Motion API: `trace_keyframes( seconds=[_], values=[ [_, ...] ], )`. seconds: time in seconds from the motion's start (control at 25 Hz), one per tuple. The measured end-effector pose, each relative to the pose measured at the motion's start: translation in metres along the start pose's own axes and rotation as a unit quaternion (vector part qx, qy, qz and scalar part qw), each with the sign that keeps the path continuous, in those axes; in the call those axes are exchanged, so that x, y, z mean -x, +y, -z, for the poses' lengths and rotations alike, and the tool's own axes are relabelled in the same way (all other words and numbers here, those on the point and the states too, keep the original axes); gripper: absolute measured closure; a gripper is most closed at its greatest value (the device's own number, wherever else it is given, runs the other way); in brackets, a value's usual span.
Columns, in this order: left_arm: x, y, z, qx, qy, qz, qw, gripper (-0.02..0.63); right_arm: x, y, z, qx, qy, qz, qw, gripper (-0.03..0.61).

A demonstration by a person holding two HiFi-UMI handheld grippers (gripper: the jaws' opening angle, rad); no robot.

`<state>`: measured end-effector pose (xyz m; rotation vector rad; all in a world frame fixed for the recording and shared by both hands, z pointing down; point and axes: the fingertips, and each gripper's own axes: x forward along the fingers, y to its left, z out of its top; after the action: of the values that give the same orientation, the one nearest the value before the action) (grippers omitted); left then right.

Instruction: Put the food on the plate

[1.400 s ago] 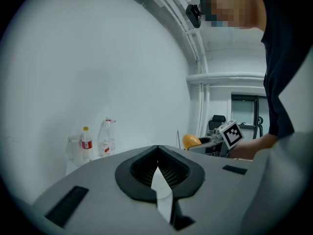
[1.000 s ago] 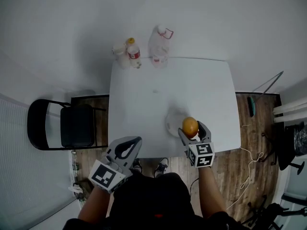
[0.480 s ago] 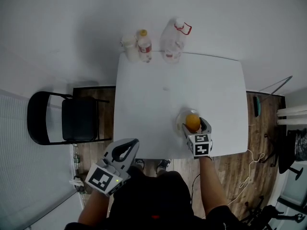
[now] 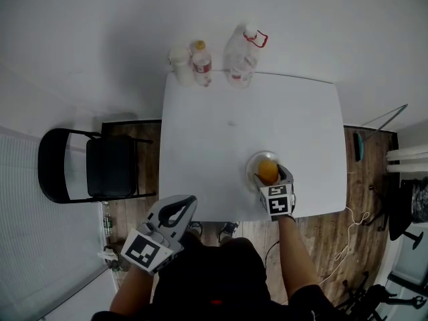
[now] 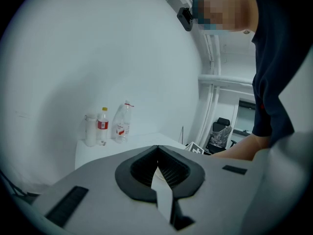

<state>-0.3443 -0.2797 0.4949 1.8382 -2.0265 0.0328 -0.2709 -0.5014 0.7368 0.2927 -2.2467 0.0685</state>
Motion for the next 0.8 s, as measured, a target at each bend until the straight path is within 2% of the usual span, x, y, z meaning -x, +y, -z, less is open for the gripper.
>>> trace_keyframes(
  seconds=[0.12,0.24,0.4,0.56,0.72,0.8],
  values=[
    [0.002,-0.001,0.001,0.004,0.006,-0.002,1.0000,0.594,0.001,0.004,0.000,0.000,0.005,-0.012,1.000,0.193],
    [0.005,-0.002,-0.010,0.001,-0.021,0.007,0.9997,0.594,0.015,-0.002,-0.009,-0.001,-0.016,-0.004,1.000,0.193],
    [0.010,-0.003,-0.013,-0.008,-0.016,0.008,0.9998,0.594,0.066,-0.010,-0.042,-0.036,-0.088,0.011,0.995,0.193],
    [0.010,-0.016,-0.030,-0.025,-0.025,0.020,0.9992,0.594,0.139,-0.019,-0.071,-0.066,-0.168,0.024,0.983,0.195],
    [0.004,-0.033,-0.051,-0.044,-0.046,0.049,0.9968,0.594,0.197,-0.015,-0.096,-0.074,-0.222,0.016,0.972,0.200],
    [0.003,-0.043,-0.057,-0.051,-0.053,0.063,0.9953,0.594,0.226,-0.011,-0.105,-0.068,-0.245,0.026,0.967,0.256]
  ],
)
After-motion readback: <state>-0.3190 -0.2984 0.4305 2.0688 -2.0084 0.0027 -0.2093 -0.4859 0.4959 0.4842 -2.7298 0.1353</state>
